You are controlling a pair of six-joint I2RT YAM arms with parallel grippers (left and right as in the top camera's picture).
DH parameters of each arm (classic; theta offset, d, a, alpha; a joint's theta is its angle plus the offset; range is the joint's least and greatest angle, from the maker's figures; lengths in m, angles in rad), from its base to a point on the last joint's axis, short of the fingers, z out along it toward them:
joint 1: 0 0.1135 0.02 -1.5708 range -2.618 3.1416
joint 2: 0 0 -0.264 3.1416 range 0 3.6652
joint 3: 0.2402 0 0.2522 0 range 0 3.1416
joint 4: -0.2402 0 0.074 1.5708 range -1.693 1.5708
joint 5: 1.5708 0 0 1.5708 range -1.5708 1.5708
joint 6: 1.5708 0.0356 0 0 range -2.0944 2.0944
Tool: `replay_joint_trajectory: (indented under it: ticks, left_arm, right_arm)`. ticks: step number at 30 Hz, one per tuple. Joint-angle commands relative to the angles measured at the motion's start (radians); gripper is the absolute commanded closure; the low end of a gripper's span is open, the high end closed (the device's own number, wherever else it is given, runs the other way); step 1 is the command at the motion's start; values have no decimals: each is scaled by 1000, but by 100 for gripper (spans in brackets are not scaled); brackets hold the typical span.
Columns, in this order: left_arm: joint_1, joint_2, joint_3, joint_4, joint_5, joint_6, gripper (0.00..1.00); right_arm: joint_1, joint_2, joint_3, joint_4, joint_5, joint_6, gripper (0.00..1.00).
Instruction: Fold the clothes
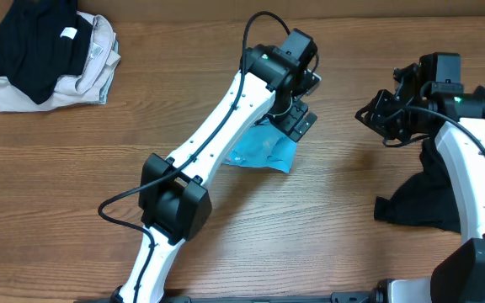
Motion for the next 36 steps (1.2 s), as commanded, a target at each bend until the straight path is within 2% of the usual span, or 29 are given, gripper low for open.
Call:
replay_joint_trajectory:
  ticks: [1, 4, 6, 10, 13, 16, 19, 26, 28, 29, 33, 36]
  left_arm:
    - [74, -16, 202, -88, -66, -48, 0]
    - [162, -16, 386, -170, -64, -118, 0]
    - [228, -16, 480, -196, -55, -152, 0]
    - [362, -16, 564, -199, 5, -177, 0]
    - [446, -13, 556, -199, 43, -178, 0]
    - [497, -13, 531, -205, 46, -177, 0]
    - [531, -13, 488, -206, 45, -177, 1]
    - [535, -13, 414, -208, -26, -173, 0]
    - [535, -13, 397, -206, -26, -172, 0]
    - [535, -13, 391, -206, -26, -172, 0]
    - [535, -13, 380, -207, -26, -172, 0]
    - [535, -13, 380, -205, -26, -172, 0]
  right_arm:
    - [18, -15, 3, 3, -44, -41, 73]
    - [72, -15, 3, 21, -43, -41, 68]
    - [131, -14, 3, 51, -30, -40, 60]
    - [270, -10, 3, 135, 53, 5, 38]
    - [387, 10, 3, 212, 135, 50, 17]
    - [487, 52, 3, 285, 206, 76, 4]
    - [566, 148, 3, 338, 286, 121, 0]
    - [578, 293, 3, 359, 290, 191, 0]
    - [576, 294, 3, 359, 291, 194, 5]
    - [574, 294, 3, 360, 293, 198, 12]
    - [567, 293, 3, 346, 311, 228, 56]
    - [554, 288, 5, 319, 316, 230, 77]
